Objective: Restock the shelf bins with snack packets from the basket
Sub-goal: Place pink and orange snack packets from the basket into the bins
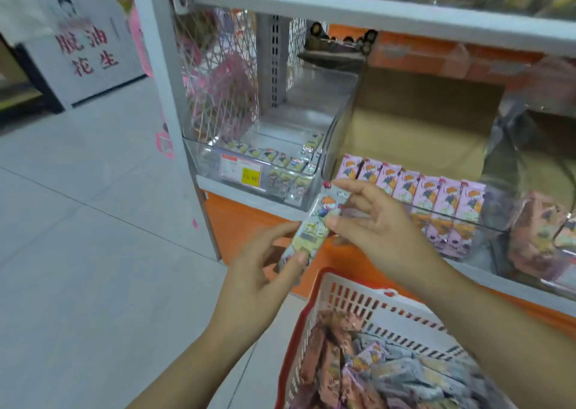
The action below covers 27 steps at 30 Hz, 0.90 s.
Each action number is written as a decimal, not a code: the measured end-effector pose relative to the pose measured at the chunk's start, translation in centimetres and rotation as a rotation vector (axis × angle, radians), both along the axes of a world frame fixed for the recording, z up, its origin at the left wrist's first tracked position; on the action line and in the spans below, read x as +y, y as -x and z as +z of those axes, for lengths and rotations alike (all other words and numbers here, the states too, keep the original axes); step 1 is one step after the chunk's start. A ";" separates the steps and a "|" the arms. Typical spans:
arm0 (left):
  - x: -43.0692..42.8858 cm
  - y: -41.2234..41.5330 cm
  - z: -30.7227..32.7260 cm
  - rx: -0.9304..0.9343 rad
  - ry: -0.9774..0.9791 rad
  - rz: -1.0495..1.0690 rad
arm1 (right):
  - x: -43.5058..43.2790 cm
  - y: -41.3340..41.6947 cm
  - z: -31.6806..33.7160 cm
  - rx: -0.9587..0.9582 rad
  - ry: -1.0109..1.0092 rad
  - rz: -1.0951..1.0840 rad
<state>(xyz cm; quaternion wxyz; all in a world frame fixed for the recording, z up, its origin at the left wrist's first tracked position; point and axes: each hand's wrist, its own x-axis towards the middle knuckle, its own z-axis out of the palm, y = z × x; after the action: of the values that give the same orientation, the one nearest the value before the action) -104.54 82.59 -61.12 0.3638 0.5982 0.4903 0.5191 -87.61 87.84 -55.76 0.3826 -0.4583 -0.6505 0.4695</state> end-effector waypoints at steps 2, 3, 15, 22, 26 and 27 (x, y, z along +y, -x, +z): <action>1.1 0.3 1.2 -0.071 0.012 0.033 | 1.3 0.7 0.9 0.019 -0.056 0.023; 1.8 0.5 1.9 -0.097 0.009 0.047 | 2.0 0.8 1.5 0.013 -0.090 0.040; 19.2 2.7 7.6 0.250 0.044 0.302 | 10.5 -0.6 0.6 -0.814 -0.607 0.093; 26.5 1.1 5.5 0.569 0.388 0.203 | 10.9 -0.9 0.1 -0.738 -0.624 0.108; 28.0 -0.4 4.6 0.657 0.457 0.231 | 11.2 -1.0 -0.2 -0.717 -0.626 0.118; 28.1 -0.6 4.5 0.699 0.465 0.240 | 11.2 -1.1 -0.3 -0.714 -0.630 0.123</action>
<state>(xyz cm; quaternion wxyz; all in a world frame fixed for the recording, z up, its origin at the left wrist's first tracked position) -103.89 110.72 -56.63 0.2383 0.5790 0.7537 0.1999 -86.52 99.03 -56.07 0.2269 -0.4135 -0.8777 0.0847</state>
